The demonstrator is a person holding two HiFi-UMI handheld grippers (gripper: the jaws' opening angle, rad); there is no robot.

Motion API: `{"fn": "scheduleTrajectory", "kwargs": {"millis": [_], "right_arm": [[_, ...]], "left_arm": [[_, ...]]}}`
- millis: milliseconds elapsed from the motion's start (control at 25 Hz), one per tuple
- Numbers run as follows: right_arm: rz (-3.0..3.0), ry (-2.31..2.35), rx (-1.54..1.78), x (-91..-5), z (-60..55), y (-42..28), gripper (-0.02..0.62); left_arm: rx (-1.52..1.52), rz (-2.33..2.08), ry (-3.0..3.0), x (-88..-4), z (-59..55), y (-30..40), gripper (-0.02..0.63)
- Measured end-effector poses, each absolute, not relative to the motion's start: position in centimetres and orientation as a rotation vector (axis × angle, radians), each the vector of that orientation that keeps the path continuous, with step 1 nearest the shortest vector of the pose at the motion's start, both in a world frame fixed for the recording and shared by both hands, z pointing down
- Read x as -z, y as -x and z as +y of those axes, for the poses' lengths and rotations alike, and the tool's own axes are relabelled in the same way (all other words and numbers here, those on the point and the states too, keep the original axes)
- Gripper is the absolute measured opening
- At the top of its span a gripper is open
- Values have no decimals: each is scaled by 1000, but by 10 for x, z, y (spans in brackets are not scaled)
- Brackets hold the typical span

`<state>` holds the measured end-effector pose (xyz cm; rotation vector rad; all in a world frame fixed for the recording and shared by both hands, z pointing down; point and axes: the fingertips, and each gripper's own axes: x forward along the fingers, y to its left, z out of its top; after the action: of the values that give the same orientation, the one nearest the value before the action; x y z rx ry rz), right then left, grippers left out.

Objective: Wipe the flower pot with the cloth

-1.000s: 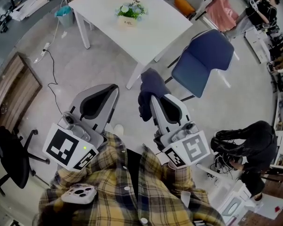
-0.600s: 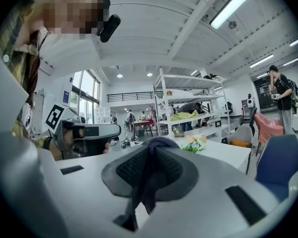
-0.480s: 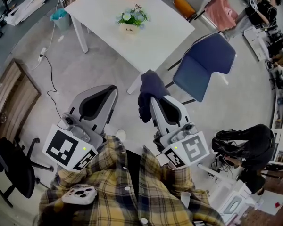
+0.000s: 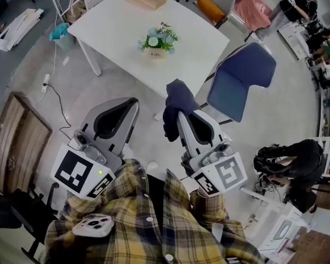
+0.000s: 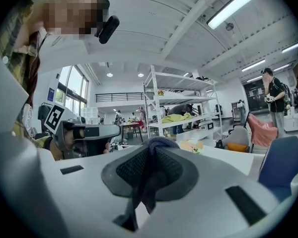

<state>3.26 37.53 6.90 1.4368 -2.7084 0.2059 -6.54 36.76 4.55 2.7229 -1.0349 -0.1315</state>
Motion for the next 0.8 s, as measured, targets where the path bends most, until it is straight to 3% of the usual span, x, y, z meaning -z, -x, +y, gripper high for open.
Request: {"fn": "scheduleTrajectory", "kwargs": {"millis": [800], "right_arm": [[-2476, -1718, -321, -98, 299, -32, 29]], "left_arm": [[-13, -851, -2720, -87, 282, 104, 8]]}}
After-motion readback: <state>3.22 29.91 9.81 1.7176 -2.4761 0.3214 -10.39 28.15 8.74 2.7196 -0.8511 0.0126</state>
